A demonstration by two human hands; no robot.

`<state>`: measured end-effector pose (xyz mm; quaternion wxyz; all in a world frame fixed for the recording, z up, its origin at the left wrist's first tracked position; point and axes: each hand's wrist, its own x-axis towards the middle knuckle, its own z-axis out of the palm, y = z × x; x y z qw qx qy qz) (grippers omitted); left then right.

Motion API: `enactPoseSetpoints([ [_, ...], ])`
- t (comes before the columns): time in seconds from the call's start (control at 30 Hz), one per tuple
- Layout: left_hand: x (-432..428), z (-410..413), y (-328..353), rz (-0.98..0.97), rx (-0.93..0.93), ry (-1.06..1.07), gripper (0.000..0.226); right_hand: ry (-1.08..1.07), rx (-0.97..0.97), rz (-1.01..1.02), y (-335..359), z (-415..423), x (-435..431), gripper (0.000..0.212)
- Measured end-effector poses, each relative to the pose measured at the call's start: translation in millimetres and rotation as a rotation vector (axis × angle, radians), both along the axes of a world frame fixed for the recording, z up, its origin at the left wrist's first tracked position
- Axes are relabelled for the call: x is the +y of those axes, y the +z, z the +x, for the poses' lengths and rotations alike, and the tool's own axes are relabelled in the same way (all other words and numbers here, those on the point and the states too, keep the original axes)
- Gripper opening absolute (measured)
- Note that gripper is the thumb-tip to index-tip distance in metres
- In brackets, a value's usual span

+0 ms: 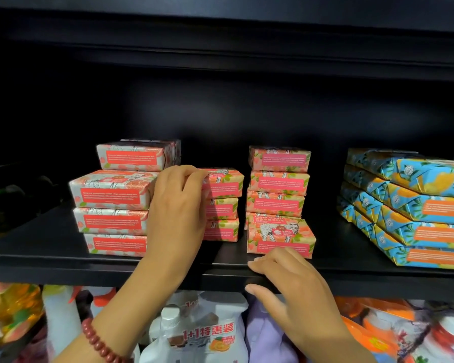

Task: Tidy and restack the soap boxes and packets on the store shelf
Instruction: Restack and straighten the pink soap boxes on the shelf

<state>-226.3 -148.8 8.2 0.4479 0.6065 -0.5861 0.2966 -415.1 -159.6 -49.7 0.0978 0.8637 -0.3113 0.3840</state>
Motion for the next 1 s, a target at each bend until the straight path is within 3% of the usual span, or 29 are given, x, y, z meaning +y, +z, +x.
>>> enactPoseSetpoints([
  [0.17, 12, -2, -4, 0.006, -0.057, 0.005, 0.037, 0.033, 0.044, 0.112, 3, -3, 3, 0.027],
  [0.27, 27, -2, -19, -0.019, -0.137, -0.103, 0.022, 0.119, -0.039, 0.256, 12, -9, 1, 0.026],
  [0.33, 33, -2, -33, 0.041, -0.131, -0.202, 0.019, 0.144, -0.161, 0.198, 22, -14, 0, 0.02],
  [0.43, 35, 0, -48, 0.188, -0.082, -0.277, 0.034, 0.057, -0.235, 0.076, 36, -23, -6, 0.021],
  [0.63, 35, 3, -48, 0.293, -0.03, -0.342, 0.037, -0.166, 0.025, 0.237, 37, -31, -27, 0.059],
  [0.83, 36, 1, -48, 0.27, -0.04, -0.329, 0.038, -0.111, 0.0, 0.23, 46, -36, -23, 0.055],
  [1.0, 36, 1, -48, 0.302, -0.03, -0.334, 0.038, -0.054, 0.18, 0.418, 61, -35, -29, 0.076],
])
